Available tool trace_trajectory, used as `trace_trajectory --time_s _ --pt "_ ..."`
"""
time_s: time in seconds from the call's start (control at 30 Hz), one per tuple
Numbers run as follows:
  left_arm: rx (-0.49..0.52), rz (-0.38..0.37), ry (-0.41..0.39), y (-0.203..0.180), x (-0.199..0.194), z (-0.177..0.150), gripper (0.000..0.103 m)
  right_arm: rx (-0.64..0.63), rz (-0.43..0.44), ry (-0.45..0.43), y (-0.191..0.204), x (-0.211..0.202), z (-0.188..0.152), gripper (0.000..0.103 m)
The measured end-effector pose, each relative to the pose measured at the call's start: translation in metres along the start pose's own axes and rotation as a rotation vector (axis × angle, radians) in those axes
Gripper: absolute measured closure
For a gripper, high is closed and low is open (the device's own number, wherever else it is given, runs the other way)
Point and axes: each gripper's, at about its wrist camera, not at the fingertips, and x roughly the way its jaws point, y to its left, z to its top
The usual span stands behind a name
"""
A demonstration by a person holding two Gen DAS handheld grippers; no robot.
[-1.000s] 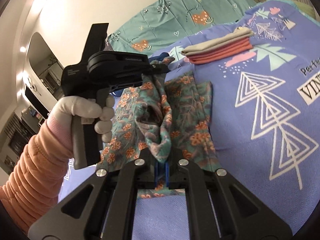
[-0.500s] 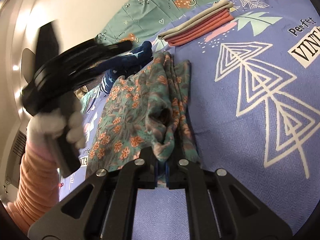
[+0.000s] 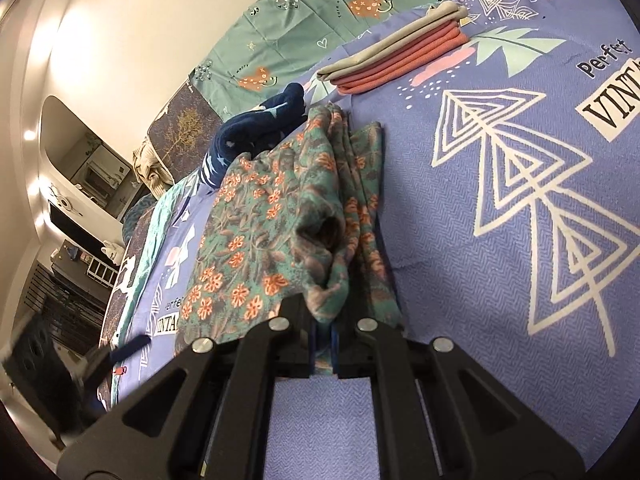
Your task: Fold small clothes
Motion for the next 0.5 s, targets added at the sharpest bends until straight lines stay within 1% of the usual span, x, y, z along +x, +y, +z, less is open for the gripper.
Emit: trace_trajectory --time_s 0.07,0.13,0.23,0.33,0.37,0.43,0.47,0.5 --pt "0.022 0.031 0.020 -0.005 0.007 -0.009 0.026 0.002 -0.004 0.001 0.002 0.000 0.001 0.098" --pt "0.023 0.088 0.021 -0.006 0.017 -0.012 0.026 0.006 -0.003 -0.001 0.003 0.000 0.002 0.098" --pt "-0.041 0.147 0.010 0.001 0.029 -0.007 0.026 0.005 -0.002 -0.010 0.007 -0.004 0.003 0.098" --pt "-0.118 0.159 -0.017 0.008 0.032 -0.002 0.026 0.003 0.012 -0.026 0.011 -0.009 0.005 0.098" --pt "-0.125 0.170 -0.019 0.009 0.032 -0.002 0.026 0.006 0.015 -0.031 0.011 -0.010 0.006 0.098" --pt "-0.114 0.245 0.015 0.011 0.038 -0.006 0.026 0.027 0.001 -0.035 0.005 -0.011 0.008 0.098" --pt "-0.110 0.269 0.037 0.013 0.041 -0.009 0.026 0.042 -0.013 -0.028 0.001 -0.009 0.008 0.098" --pt "-0.114 0.271 0.054 0.015 0.042 -0.013 0.025 0.065 -0.032 -0.009 -0.007 -0.006 0.007 0.099"
